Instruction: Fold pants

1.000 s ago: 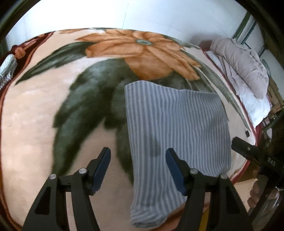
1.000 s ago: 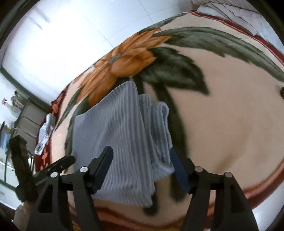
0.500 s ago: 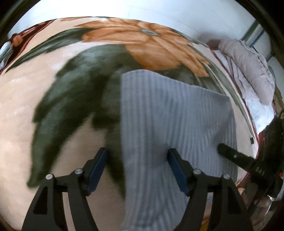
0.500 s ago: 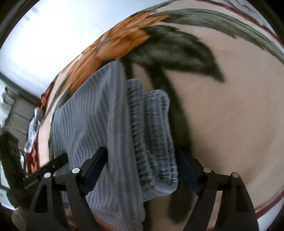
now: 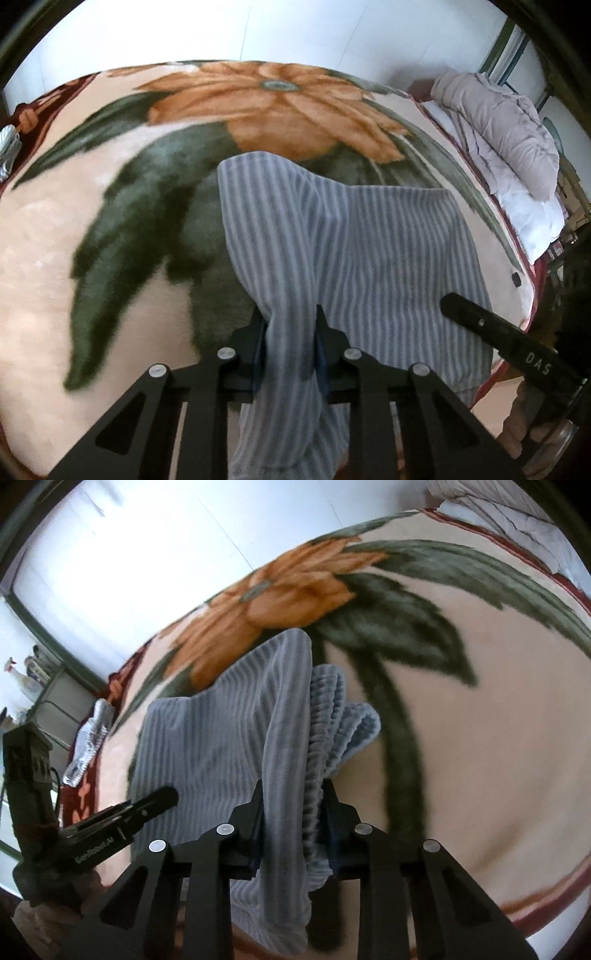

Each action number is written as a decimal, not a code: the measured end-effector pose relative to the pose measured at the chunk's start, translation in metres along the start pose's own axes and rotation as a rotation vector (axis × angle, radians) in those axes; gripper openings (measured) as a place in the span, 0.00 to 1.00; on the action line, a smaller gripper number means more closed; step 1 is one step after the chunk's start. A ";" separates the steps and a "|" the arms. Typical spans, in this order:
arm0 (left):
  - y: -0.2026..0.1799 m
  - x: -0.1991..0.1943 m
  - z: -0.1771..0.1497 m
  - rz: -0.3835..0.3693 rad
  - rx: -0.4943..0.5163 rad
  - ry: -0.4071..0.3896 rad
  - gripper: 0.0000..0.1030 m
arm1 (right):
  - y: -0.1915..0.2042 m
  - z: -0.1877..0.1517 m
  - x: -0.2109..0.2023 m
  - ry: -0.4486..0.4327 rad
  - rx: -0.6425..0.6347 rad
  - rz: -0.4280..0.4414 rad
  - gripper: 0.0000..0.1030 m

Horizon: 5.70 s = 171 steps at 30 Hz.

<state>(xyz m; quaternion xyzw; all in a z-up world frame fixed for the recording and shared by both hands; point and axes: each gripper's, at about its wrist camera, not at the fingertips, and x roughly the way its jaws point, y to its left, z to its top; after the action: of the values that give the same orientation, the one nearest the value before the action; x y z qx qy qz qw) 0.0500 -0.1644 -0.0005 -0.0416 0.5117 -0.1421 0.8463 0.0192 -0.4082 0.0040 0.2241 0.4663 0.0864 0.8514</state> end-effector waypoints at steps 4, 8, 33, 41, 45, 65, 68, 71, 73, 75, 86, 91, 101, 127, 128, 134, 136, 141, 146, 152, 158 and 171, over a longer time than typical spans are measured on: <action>-0.001 -0.020 0.000 0.006 0.021 -0.035 0.21 | 0.015 -0.001 -0.009 -0.015 -0.025 0.014 0.26; 0.007 -0.045 0.001 0.020 0.013 -0.065 0.21 | 0.036 -0.001 -0.018 -0.030 -0.053 0.038 0.26; 0.160 -0.222 0.020 0.199 -0.129 -0.319 0.21 | 0.277 0.013 -0.019 -0.085 -0.394 0.145 0.26; 0.232 -0.197 0.038 0.232 -0.211 -0.297 0.21 | 0.313 0.027 0.061 0.000 -0.421 0.155 0.26; 0.269 -0.159 0.039 0.244 -0.268 -0.245 0.21 | 0.319 0.025 0.110 0.057 -0.448 0.137 0.26; 0.330 -0.126 0.022 0.299 -0.403 -0.222 0.40 | 0.311 0.027 0.147 0.036 -0.472 0.073 0.40; 0.331 -0.133 0.038 0.261 -0.396 -0.266 0.44 | 0.324 0.034 0.146 0.037 -0.483 0.134 0.40; 0.335 -0.121 0.057 0.219 -0.378 -0.264 0.44 | 0.334 0.037 0.165 0.065 -0.488 0.137 0.40; 0.337 -0.108 0.066 0.188 -0.365 -0.260 0.44 | 0.334 0.036 0.181 0.081 -0.495 0.111 0.40; 0.342 -0.094 0.069 0.181 -0.353 -0.259 0.44 | 0.330 0.036 0.193 0.081 -0.507 0.073 0.40; 0.367 -0.089 0.051 0.223 -0.449 -0.189 0.45 | 0.319 0.036 0.177 0.068 -0.476 0.089 0.39; 0.341 -0.119 0.033 0.276 -0.400 -0.184 0.45 | 0.319 0.013 0.146 0.081 -0.532 0.104 0.39; 0.323 -0.099 -0.018 0.286 -0.465 -0.002 0.45 | 0.307 -0.031 0.167 0.168 -0.588 -0.009 0.39; 0.273 -0.132 -0.046 0.362 -0.317 -0.106 0.63 | 0.307 -0.060 0.090 0.062 -0.453 -0.027 0.54; 0.275 -0.131 -0.047 0.359 -0.325 -0.102 0.63 | 0.307 -0.061 0.090 0.059 -0.450 -0.026 0.54; 0.283 -0.129 -0.050 0.347 -0.343 -0.103 0.63 | 0.307 -0.064 0.096 0.068 -0.436 -0.041 0.54; 0.284 -0.128 -0.049 0.346 -0.350 -0.098 0.64 | 0.307 -0.067 0.099 0.073 -0.433 -0.046 0.54; 0.283 -0.128 -0.048 0.341 -0.338 -0.104 0.64 | 0.307 -0.069 0.103 0.079 -0.439 -0.056 0.54; 0.282 -0.128 -0.048 0.336 -0.344 -0.098 0.64 | 0.306 -0.070 0.106 0.086 -0.433 -0.053 0.54; 0.282 -0.127 -0.048 0.341 -0.337 -0.097 0.64 | 0.306 -0.071 0.108 0.094 -0.433 -0.051 0.54; 0.283 -0.125 -0.049 0.345 -0.338 -0.097 0.64 | 0.306 -0.073 0.109 0.097 -0.428 -0.051 0.54; 0.283 -0.124 -0.048 0.349 -0.329 -0.102 0.64 | 0.306 -0.073 0.113 0.104 -0.418 -0.047 0.54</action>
<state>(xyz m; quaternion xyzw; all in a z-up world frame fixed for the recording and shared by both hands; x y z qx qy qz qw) 0.0095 0.1454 0.0215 -0.0972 0.4839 0.0940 0.8646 0.0397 -0.0758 0.0264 0.0268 0.4868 0.1728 0.8558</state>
